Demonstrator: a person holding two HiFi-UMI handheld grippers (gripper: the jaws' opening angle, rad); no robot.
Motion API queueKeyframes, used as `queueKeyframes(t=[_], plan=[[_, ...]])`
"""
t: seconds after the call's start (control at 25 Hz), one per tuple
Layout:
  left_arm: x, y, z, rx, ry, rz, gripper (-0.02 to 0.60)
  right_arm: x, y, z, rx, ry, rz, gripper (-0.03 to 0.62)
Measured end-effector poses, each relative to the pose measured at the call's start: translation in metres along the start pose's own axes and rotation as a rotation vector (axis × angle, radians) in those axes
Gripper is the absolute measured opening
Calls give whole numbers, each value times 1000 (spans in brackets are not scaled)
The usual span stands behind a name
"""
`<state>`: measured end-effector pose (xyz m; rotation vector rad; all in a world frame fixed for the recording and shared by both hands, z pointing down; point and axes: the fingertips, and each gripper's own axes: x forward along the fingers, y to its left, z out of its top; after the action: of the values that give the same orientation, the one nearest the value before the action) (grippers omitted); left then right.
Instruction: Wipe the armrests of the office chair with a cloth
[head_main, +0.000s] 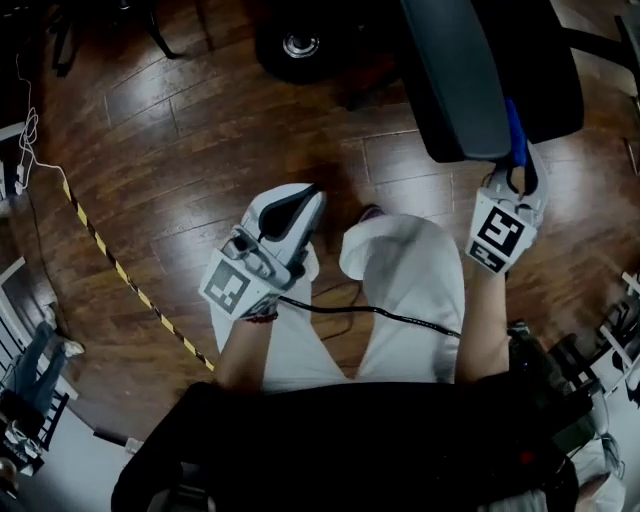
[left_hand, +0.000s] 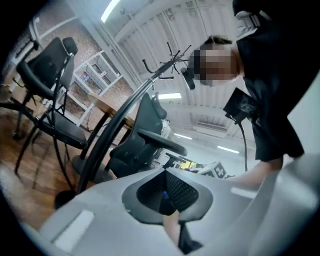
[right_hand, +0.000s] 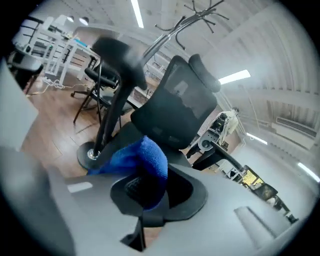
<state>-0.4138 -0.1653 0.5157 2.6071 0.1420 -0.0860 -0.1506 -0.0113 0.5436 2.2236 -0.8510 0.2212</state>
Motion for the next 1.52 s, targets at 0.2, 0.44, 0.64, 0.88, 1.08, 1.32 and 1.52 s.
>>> queueKeyframes(t=[0.2,0.44,0.64,0.88,1.08,1.32,1.52], plan=[[-43,-97,68,-67,117,0,6,-113,-78,16,41,-131,-33,40],[-8,-183,129,24,199,-113,5,-240,-144,2,246,-72,-122,40],[75,-288,90,187,302,-203,0,-305,-248,-92,319,3,-204,40],[272,-379,92,163,178,-274,0,-273,-451,-139,412,19,-264,40],[342,-439,58,241,215,-307,2,-221,-512,-128,313,-73,-107,40],[411,-402,81,236,226,-319,2,-105,-502,-51,305,-209,106,40],[491,-354,100,257,199,-279,2,10,-489,-26,171,-191,239,40]])
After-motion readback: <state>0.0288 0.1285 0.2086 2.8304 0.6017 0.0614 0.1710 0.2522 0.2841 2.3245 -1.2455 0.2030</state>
